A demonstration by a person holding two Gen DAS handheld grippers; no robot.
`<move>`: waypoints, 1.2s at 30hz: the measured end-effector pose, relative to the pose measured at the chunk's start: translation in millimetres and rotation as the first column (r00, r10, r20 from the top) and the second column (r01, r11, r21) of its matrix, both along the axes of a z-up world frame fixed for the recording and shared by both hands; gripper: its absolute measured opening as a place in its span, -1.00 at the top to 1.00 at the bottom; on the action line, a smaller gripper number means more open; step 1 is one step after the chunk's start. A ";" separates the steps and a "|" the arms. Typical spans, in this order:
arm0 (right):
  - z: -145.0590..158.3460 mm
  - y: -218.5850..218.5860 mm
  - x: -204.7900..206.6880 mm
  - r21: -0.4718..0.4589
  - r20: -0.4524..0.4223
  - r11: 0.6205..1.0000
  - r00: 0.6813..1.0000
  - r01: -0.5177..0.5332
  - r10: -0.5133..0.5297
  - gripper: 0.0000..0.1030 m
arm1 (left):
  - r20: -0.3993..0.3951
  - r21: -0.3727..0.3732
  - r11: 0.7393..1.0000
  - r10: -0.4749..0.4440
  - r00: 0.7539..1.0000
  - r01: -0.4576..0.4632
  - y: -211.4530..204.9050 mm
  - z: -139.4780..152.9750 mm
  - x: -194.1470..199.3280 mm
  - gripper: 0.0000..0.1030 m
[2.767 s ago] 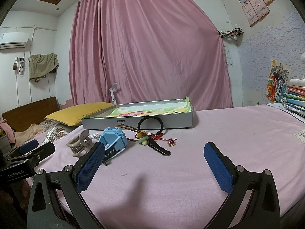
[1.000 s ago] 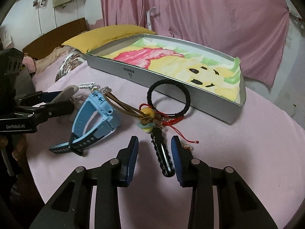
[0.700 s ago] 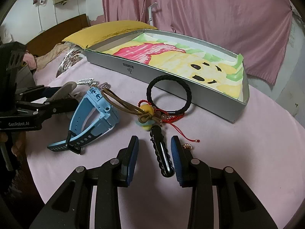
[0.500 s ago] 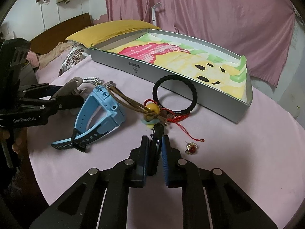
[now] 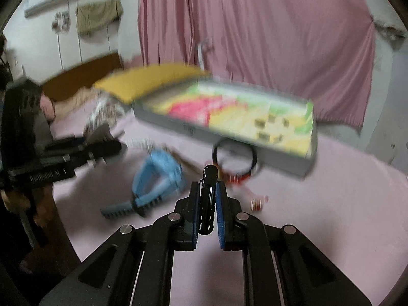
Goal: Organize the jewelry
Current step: 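Carry the beige clip into the tray with the left tool while the right tool carries the black charm there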
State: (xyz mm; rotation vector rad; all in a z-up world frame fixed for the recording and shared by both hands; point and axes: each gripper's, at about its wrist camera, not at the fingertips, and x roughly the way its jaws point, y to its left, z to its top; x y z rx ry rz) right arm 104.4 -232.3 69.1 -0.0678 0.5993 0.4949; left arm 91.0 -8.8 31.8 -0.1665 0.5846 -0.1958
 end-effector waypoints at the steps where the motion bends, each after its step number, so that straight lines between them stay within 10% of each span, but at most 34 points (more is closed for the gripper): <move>1: 5.7 0.7 -1.2 0.016 0.043 1.000 0.999 0.008 -0.008 0.79 | 0.039 -0.003 1.000 0.005 0.999 -0.004 -1.5 5.8 -2.1 0.10; 8: 32.0 6.4 7.2 0.123 0.276 0.992 0.959 0.038 -0.071 0.79 | 0.345 0.048 0.997 0.044 0.938 -0.065 -11.6 52.2 1.1 0.10; 16: 45.2 21.4 46.0 0.122 0.352 0.990 0.929 0.073 -0.112 0.79 | 0.403 0.064 0.994 0.050 0.914 -0.083 -14.7 66.8 50.4 0.10; 27: 20.1 32.0 138.7 0.101 0.102 0.988 0.986 0.119 -0.130 0.79 | 0.093 -0.017 0.996 0.087 0.992 -0.085 10.7 39.7 134.0 0.09; 36: -33.4 35.9 189.1 0.021 -0.227 0.997 0.972 0.072 -0.066 0.79 | -0.183 -0.011 0.998 0.053 0.982 -0.056 14.9 -4.5 165.7 0.09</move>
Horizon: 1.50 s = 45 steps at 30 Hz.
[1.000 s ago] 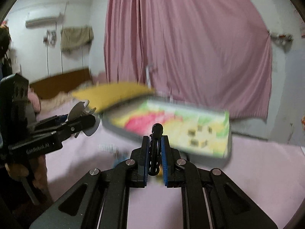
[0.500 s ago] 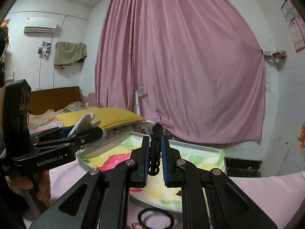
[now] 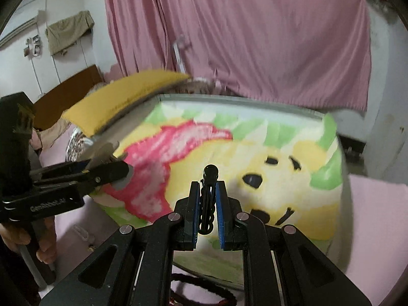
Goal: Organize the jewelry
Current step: 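Carry the beige clip into the tray with the left tool while the right tool carries the black charm there, then grasp the blue smartwatch with the left tool while the right tool grasps the red charm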
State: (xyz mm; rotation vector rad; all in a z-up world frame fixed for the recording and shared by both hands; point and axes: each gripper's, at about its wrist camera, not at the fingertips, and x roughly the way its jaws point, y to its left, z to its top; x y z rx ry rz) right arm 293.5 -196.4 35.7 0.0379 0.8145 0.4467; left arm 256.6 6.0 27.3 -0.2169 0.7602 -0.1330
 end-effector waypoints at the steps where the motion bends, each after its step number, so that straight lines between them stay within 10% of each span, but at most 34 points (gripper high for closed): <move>1: -4.6 1.4 1.3 -0.007 -0.024 1.000 1.000 -0.006 0.006 0.79 | -0.005 0.010 1.000 0.000 1.000 0.000 -1.7 -1.5 0.6 0.09; 12: -18.0 0.0 0.9 0.019 -0.088 1.000 0.996 0.001 0.001 0.77 | -0.063 0.084 0.996 -0.020 0.998 0.026 -8.6 -10.0 12.5 0.09; 17: -2.9 -13.0 -13.1 0.037 -0.014 0.999 0.999 0.040 -0.040 0.19 | -0.034 0.049 0.998 -0.031 0.999 0.033 -6.1 -4.6 6.2 -0.20; 21: 13.9 -24.4 -30.4 0.061 0.065 0.996 0.996 0.063 -0.067 0.17 | 0.025 0.035 0.999 -0.016 1.000 0.015 -4.8 4.6 -6.3 -0.38; 31: 48.5 -47.6 -98.3 0.097 0.299 0.992 0.948 0.080 -0.105 -0.77 | 0.176 0.010 0.999 0.037 0.984 -0.039 -2.3 25.2 -55.7 -0.94; 45: 55.7 -67.9 -170.7 0.002 0.383 0.997 0.921 0.079 -0.074 -0.91 | 0.361 0.051 0.998 -0.038 0.932 0.021 -23.9 36.5 -136.5 -0.98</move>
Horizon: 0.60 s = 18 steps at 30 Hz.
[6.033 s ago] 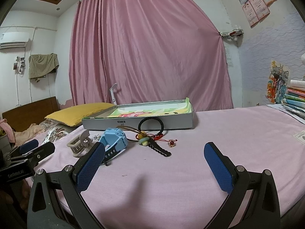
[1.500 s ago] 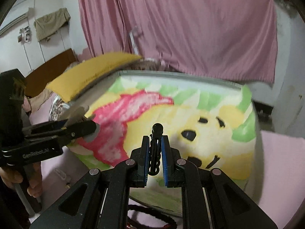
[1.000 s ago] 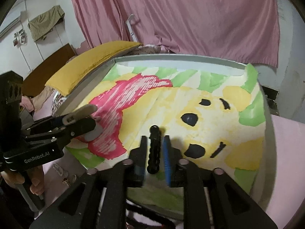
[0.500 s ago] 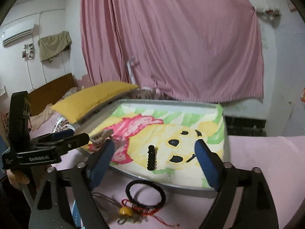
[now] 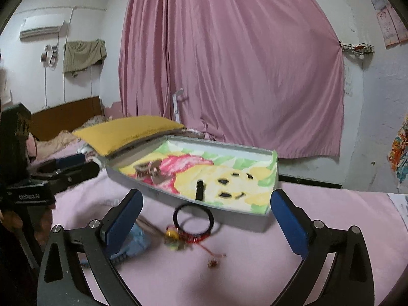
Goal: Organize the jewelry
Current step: 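Grasp the blue smartwatch with the left tool while the right tool grasps the red charm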
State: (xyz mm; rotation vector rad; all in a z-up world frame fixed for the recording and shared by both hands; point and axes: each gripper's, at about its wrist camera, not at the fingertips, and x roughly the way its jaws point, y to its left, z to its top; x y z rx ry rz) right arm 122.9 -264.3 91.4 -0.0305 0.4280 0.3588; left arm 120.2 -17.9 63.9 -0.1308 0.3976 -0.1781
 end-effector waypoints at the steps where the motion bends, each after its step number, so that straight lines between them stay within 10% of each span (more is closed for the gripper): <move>1: -1.5 -2.6 -2.0 -0.009 -0.011 1.000 1.000 0.000 -0.001 -0.91 | -0.005 0.006 1.000 -0.007 1.000 0.007 -1.5 -1.8 -3.2 -0.98; 18: -52.6 -17.9 24.6 -0.092 -0.351 0.996 0.936 -0.008 -0.025 -0.91 | -0.347 -0.004 0.997 -0.075 0.935 0.079 -12.5 -50.2 4.8 -0.98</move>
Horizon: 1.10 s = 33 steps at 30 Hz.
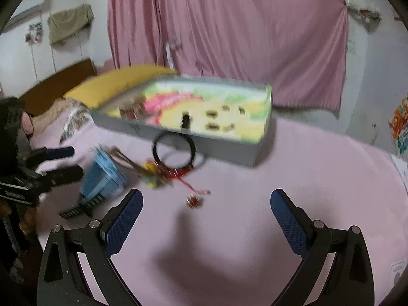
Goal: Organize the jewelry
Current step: 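Grasp the blue smartwatch with the left tool while the right tool grasps the red charm, then place the blue smartwatch in the tray with the left tool while the right tool drops the red charm there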
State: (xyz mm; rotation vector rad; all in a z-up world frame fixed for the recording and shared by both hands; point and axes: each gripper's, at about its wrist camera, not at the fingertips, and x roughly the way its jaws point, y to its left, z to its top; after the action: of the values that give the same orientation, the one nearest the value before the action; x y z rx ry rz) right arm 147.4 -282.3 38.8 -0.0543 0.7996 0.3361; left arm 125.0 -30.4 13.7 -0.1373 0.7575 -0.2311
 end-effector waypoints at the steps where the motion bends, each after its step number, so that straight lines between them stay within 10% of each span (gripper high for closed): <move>1: -2.5 1.0 0.7 -0.004 -0.013 1.000 1.000 0.003 -0.003 -0.91 | -0.013 -0.016 1.000 -0.009 1.000 0.009 0.4 -1.8 2.2 -0.98; 6: -11.2 2.9 9.9 -0.013 -0.078 1.000 0.997 -0.007 0.006 -0.90 | -0.065 -0.055 0.998 -0.015 0.998 0.011 0.0 -7.0 12.7 -0.82; 23: -8.6 24.1 12.7 -0.021 -0.109 0.993 0.987 -0.117 0.114 0.80 | -0.117 -0.026 0.992 -0.122 0.986 0.120 -23.3 -8.1 22.3 0.69; 33: 5.0 24.0 -6.9 -0.016 -0.004 0.991 0.991 -0.131 0.131 0.81 | -0.045 0.007 0.996 -0.084 0.995 0.084 -16.0 0.1 9.1 0.89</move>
State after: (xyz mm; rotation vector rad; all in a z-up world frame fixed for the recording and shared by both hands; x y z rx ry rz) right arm 140.5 -258.2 43.8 -0.1223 0.8037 0.4538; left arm 134.1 -46.5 13.7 -0.1030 0.8097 -0.3053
